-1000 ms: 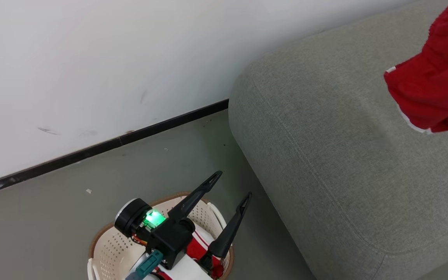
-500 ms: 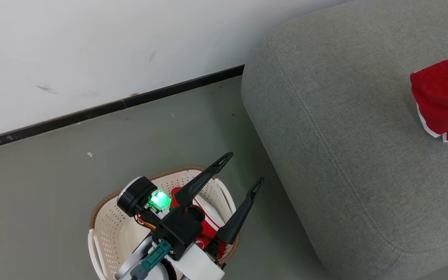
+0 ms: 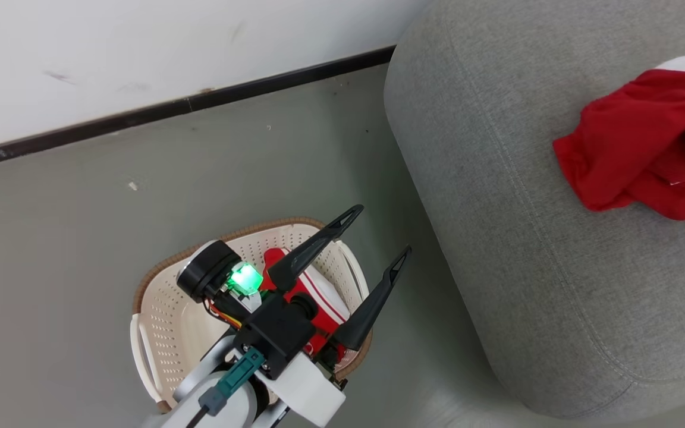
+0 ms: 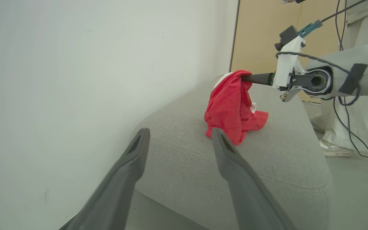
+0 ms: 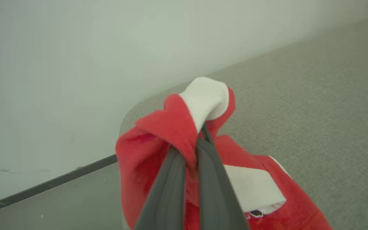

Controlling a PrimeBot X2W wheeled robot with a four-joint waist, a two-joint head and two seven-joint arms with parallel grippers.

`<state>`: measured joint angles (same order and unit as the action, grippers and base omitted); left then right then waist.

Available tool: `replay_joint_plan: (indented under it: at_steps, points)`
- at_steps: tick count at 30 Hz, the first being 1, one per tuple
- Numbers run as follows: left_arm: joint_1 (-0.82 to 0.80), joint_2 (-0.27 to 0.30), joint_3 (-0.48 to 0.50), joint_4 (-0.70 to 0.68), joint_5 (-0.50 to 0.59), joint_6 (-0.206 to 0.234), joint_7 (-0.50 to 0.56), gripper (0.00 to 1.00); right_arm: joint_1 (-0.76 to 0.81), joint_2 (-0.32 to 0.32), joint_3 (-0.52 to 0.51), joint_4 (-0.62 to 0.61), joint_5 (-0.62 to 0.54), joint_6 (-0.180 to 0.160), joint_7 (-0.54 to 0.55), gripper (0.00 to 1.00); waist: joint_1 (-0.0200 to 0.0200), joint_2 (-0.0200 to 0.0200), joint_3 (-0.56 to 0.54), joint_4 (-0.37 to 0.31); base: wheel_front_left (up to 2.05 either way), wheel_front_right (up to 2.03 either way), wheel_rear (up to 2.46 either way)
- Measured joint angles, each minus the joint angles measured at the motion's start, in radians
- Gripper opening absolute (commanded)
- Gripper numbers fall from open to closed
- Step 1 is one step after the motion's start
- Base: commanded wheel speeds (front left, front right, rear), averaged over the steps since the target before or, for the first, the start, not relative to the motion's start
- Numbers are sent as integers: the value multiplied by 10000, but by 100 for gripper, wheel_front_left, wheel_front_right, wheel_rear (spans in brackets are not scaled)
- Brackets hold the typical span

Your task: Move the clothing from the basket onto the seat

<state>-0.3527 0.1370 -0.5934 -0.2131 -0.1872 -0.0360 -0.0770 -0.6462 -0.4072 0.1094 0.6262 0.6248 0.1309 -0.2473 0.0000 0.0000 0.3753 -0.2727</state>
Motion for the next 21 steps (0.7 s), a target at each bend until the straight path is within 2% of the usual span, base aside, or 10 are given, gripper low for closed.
replay_joint_plan:
  at_steps: [5, 14, 19, 20, 21]
  points:
    - [-174, 58, 27, -6, 48, -31, 52, 100, 81, 276, -328, 391, 4, 0, -6, 0, 0, 0, 314, 76, 0, 0, 0]
    - [-406, 182, 48, 13, 119, -121, 42, 100, 349, -59, -1657, 878, -537, 0, -6, 0, 0, 0, 685, 179, 0, 0, 0]
    - [-505, 245, 144, 107, 119, -121, -52, 100, 573, 188, -1948, 1028, -673, 0, -6, 0, 0, 0, 713, 182, 0, 0, 0]
    - [-505, 247, 144, 138, 119, -123, -58, 100, 573, 245, -2013, 1022, -727, 0, -6, 2, 0, 0, 707, 174, 0, 0, 0]
    - [-505, 245, 142, 173, 119, -123, -79, 100, 575, 288, -2092, 1012, -765, 0, -6, 24, 0, 0, 698, 164, 0, 0, 0]
